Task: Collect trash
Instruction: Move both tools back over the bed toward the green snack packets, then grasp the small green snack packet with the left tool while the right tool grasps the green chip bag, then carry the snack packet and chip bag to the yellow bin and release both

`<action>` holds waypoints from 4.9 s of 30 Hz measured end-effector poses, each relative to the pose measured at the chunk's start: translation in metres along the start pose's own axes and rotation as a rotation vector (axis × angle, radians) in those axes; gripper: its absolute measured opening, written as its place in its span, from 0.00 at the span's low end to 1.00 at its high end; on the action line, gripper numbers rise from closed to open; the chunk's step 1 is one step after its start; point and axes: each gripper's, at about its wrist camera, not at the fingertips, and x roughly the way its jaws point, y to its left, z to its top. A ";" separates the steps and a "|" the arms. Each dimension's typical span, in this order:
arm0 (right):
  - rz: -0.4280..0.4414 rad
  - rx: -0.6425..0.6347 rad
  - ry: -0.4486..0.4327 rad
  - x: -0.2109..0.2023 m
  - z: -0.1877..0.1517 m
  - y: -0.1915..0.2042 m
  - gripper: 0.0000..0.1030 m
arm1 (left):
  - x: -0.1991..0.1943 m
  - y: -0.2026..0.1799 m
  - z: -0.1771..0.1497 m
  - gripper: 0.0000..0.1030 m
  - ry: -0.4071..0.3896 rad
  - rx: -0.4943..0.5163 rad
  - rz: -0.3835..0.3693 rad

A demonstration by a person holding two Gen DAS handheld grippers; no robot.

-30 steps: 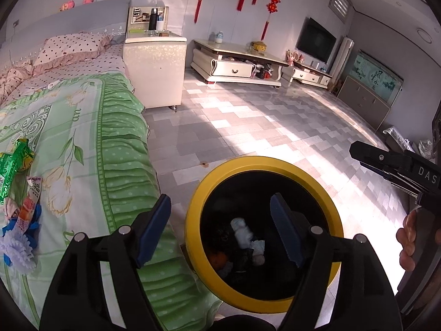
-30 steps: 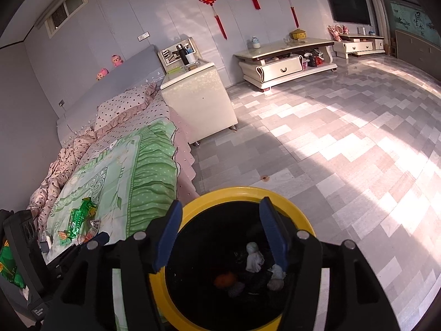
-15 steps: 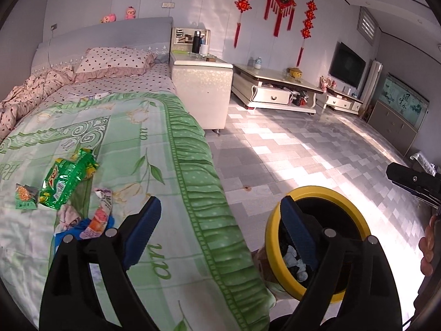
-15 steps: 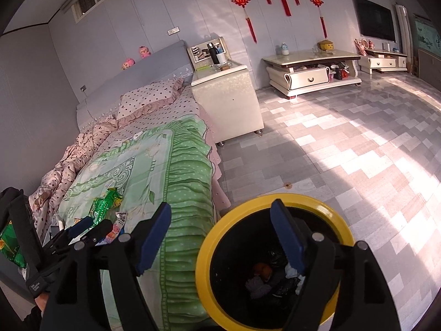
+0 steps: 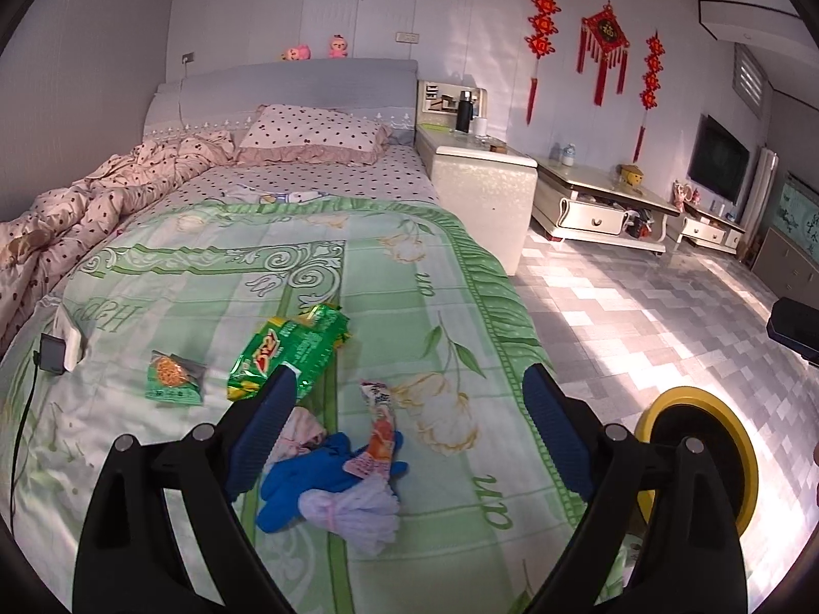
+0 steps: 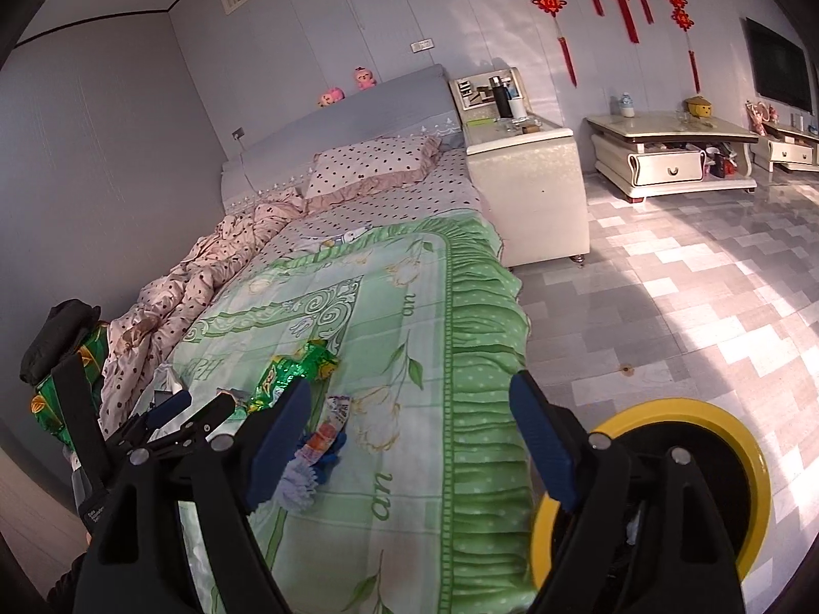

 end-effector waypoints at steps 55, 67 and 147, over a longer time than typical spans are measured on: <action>0.256 0.122 0.581 0.403 -0.049 0.153 0.51 | 0.213 0.292 -0.053 0.49 0.229 -0.211 0.335; 0.253 0.071 0.544 0.392 -0.043 0.158 0.11 | 0.208 0.294 -0.052 0.02 0.223 -0.222 0.318; -0.124 0.238 -0.007 -0.081 -0.013 -0.188 0.11 | -0.004 -0.239 -0.021 0.00 0.047 0.210 -0.418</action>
